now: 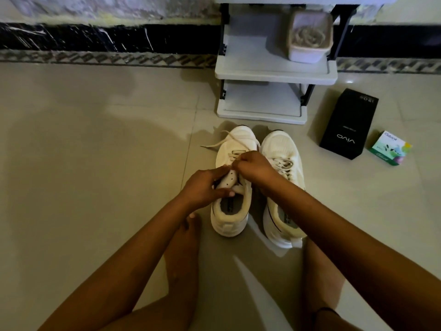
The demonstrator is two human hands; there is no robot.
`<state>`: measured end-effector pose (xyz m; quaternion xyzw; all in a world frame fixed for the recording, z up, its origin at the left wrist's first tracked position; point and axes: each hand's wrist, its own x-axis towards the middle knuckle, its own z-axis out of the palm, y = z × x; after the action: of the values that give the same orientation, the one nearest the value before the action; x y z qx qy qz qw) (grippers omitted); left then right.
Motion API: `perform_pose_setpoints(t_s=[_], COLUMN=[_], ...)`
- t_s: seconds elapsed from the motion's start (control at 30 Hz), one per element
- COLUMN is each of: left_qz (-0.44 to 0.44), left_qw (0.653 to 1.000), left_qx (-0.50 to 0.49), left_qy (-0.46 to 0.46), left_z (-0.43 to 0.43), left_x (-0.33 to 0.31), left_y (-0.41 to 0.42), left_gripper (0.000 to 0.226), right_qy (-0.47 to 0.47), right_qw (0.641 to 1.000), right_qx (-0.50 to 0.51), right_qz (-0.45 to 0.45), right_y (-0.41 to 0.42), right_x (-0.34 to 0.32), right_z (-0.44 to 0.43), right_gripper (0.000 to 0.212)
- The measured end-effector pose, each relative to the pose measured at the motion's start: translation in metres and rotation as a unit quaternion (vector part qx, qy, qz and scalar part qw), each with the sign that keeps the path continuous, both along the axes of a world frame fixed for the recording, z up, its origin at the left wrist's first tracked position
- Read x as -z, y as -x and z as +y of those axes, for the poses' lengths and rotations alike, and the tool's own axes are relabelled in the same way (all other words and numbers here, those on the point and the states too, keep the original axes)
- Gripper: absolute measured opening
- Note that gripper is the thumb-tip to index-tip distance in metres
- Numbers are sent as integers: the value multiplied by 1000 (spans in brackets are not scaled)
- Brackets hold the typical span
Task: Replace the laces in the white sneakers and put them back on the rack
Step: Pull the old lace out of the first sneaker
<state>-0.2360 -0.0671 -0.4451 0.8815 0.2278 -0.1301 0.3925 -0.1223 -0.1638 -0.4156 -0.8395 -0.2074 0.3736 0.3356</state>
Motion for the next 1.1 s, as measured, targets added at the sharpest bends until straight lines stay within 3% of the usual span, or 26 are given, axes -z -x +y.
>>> perform_pose_setpoints(t_s=[0.03,0.1,0.17,0.23,0.33,0.4,0.47,0.57,0.63,0.7,0.73,0.8,0.87,0.97,1.07,1.1], left_qz=[-1,1,4,4,11,12,11,9,11,8,1,-14,-19,-20,-16,-17], left_qw=[1000,1000,999,999,999,998,998,998,998,997,997,997,997,998,998,998], left_qx=[4,7,13,10,10,12,6,-7,-6,-4,-7,-10,-7,-7,-13,-17], left_qy=[-6,-18,-31,-36,-50,-59,-61,-57,-65,-75,-76,-71,-69,-66,-58,-55], left_z=[0,-2,-3,-3,-2,-4,-6,-5,-4,-4,-5,-6,-6,-6,-7,-7], left_x=[0,-1,-1,1,4,5,6,8,9,10,9,7,7,7,7,7], left_y=[-1,-2,-3,-3,-3,-4,-4,-4,-3,-3,-3,-3,-2,-2,-2,-2], left_gripper=[84,81,79,76,73,71,64,66,73,70,67,62,63,67,70,69], right_qy=[8,44,108,137,125,95,81,1,-72,-93,-80,11,97,136,134,116], right_qw=[1000,993,951,896,825,807,848,980,997,987,992,994,949,902,824,820], right_qx=[-5,-79,-177,-223,-263,-270,-278,-121,-1,50,26,-84,-184,-235,-273,-262], right_qz=[8,-74,-231,-360,-484,-517,-445,-159,38,123,98,-65,-235,-335,-478,-496], right_y=[0,-1,-1,-5,1,3,3,-1,-2,-2,-3,-7,-5,-2,6,8], right_x=[2,4,-1,-6,-6,-6,-5,-5,-3,-3,-4,-2,-3,-4,-1,-2], right_z=[-1,-5,-12,-17,-14,-9,-6,-7,-10,-13,-14,-15,-18,-20,-18,-17], right_gripper=[11,10,31,38,26,20,23,14,12,19,30,48,49,41,31,31])
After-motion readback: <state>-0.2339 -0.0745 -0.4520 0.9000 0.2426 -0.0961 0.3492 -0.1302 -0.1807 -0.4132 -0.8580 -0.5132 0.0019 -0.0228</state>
